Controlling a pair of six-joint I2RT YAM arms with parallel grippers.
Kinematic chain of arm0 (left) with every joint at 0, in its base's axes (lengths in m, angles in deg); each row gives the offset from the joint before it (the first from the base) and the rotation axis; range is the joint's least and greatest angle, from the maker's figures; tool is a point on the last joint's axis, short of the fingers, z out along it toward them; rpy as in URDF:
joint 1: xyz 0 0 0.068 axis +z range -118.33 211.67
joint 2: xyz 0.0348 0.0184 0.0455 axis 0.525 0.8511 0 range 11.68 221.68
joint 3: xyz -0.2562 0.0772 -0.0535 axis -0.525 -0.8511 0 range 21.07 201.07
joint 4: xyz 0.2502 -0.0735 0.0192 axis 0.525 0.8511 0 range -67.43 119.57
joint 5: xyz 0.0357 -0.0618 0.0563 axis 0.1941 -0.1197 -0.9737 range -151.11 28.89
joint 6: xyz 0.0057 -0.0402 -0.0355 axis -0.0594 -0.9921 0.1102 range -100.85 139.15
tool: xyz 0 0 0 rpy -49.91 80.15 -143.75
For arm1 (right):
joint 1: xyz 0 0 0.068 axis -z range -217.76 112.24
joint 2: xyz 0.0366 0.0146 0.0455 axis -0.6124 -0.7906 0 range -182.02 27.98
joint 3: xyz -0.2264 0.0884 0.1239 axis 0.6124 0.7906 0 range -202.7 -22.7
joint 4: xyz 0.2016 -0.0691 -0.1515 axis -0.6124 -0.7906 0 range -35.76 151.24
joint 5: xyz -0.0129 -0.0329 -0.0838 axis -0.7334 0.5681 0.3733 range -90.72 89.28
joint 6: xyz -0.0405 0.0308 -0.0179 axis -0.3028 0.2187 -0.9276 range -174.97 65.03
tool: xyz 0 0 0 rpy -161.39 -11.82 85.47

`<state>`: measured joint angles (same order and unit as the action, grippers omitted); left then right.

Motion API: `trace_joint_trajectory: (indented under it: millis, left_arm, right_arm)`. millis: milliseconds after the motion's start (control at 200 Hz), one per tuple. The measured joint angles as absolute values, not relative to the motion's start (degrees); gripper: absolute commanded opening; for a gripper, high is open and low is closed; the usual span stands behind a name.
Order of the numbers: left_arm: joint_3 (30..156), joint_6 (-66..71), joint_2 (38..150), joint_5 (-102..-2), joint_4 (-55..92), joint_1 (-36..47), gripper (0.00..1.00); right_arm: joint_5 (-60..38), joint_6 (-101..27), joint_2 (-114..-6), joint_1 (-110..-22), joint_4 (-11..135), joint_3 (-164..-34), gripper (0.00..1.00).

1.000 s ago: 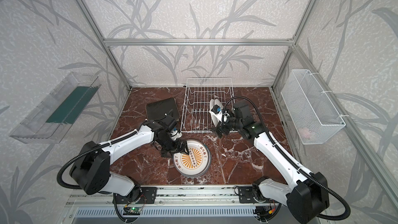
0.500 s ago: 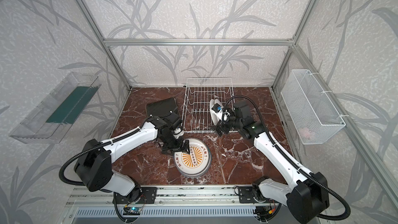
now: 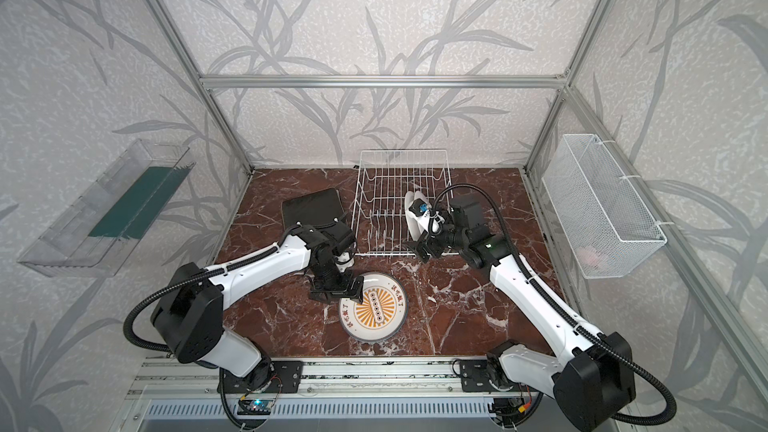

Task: Unload the plates from the dish rack
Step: 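Open the left gripper and release the plate onto the stack, then move the open left gripper back to the rack beside the printed plates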

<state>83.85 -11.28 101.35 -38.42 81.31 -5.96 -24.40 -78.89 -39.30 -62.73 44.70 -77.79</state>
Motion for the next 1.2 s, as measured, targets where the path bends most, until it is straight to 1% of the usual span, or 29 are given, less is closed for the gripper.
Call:
trace_joint_trajectory:
  millis: [160, 350, 440, 500, 575, 630, 690, 795, 990, 1200]
  left_arm:
    - [87.9, -11.3, 99.8, -41.4, 81.9, -5.9, 0.99]
    - [91.9, -11.4, 95.3, -44.4, 80.5, -4.7, 0.93]
    - [92.7, -11.2, 92.8, -44.8, 78.1, -3.4, 0.89]
    - [93.5, -11.1, 91.8, -44.3, 76.3, -2.2, 0.84]
    - [95.1, -10.9, 91.7, -43.2, 73.8, -0.8, 0.77]
    - [96.6, -10.7, 92.2, -42.7, 71.6, -0.1, 0.74]
    - [98.8, -10.7, 93.6, -42.0, 69.3, 0.4, 0.68]
    - [101.9, -11.3, 97.4, -40.0, 64.0, 0.3, 0.61]
    - [107.2, -11.8, 107.3, -36.5, 57.4, 0.3, 0.57]
    - [116.8, -11.3, 117.3, -31.8, 54.8, 0.1, 0.57]
  right_arm:
    - [-21.9, -77.4, -38.6, -62.7, 45.4, -77.7, 0.99]
    - [-17.2, -73.6, -37.5, -62.7, 46.7, -77.7, 0.99]
    - [-15.3, -71.0, -37.0, -62.3, 47.1, -77.7, 0.99]
    - [-14.5, -69.2, -36.8, -61.9, 47.2, -77.7, 0.99]
    - [-14.0, -66.6, -36.7, -61.0, 47.5, -77.8, 0.99]
    - [-14.0, -64.8, -36.7, -60.5, 47.7, -77.8, 0.99]
    - [-14.2, -63.1, -36.7, -60.2, 47.9, -77.8, 0.99]
    - [-14.2, -60.3, -37.1, -60.0, 47.8, -78.4, 0.99]
    - [-12.1, -55.4, -38.0, -59.1, 48.0, -79.2, 0.99]
    - [-12.6, -50.1, -38.0, -55.4, 48.4, -79.1, 0.99]
